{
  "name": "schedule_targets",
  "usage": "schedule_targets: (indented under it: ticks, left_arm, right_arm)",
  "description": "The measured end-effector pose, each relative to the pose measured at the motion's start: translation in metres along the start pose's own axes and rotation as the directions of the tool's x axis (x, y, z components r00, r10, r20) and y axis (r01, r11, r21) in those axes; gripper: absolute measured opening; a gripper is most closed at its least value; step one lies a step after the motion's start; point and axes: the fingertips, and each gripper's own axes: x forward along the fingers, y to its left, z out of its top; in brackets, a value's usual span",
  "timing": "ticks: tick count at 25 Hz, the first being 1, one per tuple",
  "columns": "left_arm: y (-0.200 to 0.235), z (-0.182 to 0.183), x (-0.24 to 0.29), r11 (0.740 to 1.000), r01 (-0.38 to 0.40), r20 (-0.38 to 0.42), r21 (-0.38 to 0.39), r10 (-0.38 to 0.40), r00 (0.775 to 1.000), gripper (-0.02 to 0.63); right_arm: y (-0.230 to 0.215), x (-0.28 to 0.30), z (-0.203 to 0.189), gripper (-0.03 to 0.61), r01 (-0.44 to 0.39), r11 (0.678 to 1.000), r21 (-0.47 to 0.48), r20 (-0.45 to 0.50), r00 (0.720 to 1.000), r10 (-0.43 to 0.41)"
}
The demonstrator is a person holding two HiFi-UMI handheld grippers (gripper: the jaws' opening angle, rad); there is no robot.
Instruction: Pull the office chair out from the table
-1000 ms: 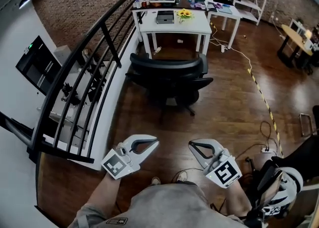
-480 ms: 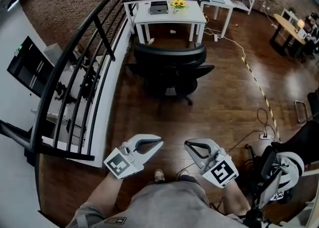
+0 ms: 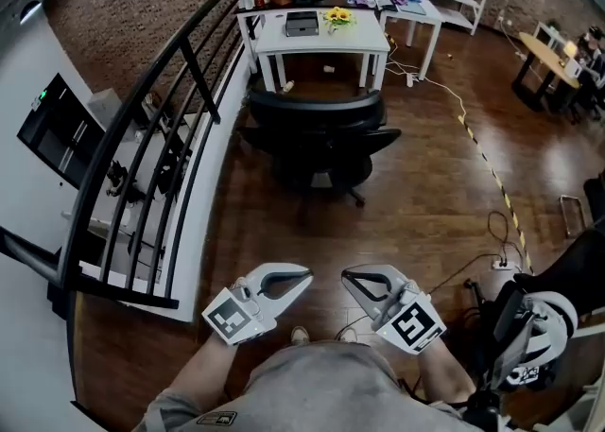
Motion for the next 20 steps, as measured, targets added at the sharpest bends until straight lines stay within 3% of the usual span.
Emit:
schedule_targets:
  ticks: [20]
  left_arm:
    - [0.002, -0.006, 0.003, 1.000, 0.009, -0.025, 0.009, -0.009, 1.000, 0.000]
  right_arm:
    - [0.004, 0.007, 0.006, 0.000, -0.036, 0.998, -0.048, 0.005, 0.999, 0.037]
